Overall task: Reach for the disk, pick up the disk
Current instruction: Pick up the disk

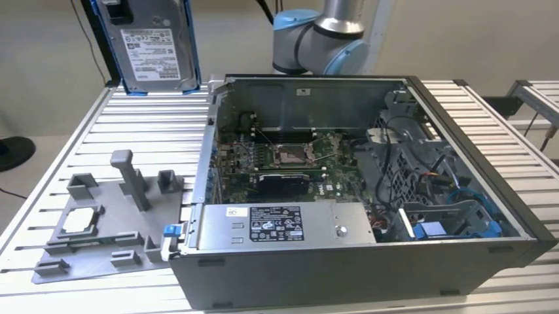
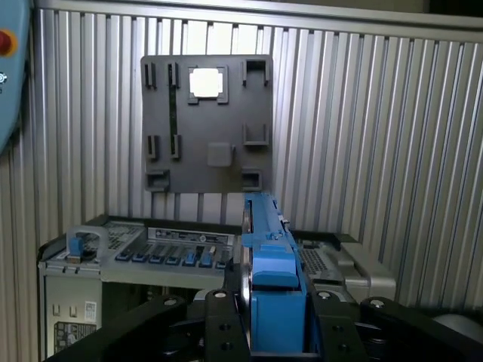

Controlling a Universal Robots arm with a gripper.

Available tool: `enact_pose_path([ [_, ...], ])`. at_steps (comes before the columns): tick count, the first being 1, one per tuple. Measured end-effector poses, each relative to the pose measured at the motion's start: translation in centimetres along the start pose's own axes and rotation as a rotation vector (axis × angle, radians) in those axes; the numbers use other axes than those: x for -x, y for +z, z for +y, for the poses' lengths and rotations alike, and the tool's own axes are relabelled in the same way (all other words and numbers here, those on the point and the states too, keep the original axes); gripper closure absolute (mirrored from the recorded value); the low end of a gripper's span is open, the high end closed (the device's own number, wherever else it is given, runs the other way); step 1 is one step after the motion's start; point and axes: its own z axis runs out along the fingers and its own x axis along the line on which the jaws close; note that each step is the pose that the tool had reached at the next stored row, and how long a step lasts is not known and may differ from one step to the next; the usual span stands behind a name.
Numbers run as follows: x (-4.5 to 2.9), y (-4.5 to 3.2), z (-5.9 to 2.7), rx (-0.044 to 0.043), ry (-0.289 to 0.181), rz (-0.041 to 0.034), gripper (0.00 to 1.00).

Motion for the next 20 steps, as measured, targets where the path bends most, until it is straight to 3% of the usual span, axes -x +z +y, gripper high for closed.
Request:
enact_pose_path([
  [20,-0.31,0.39,-5.63,0.0,0.0,0.0,1.0],
])
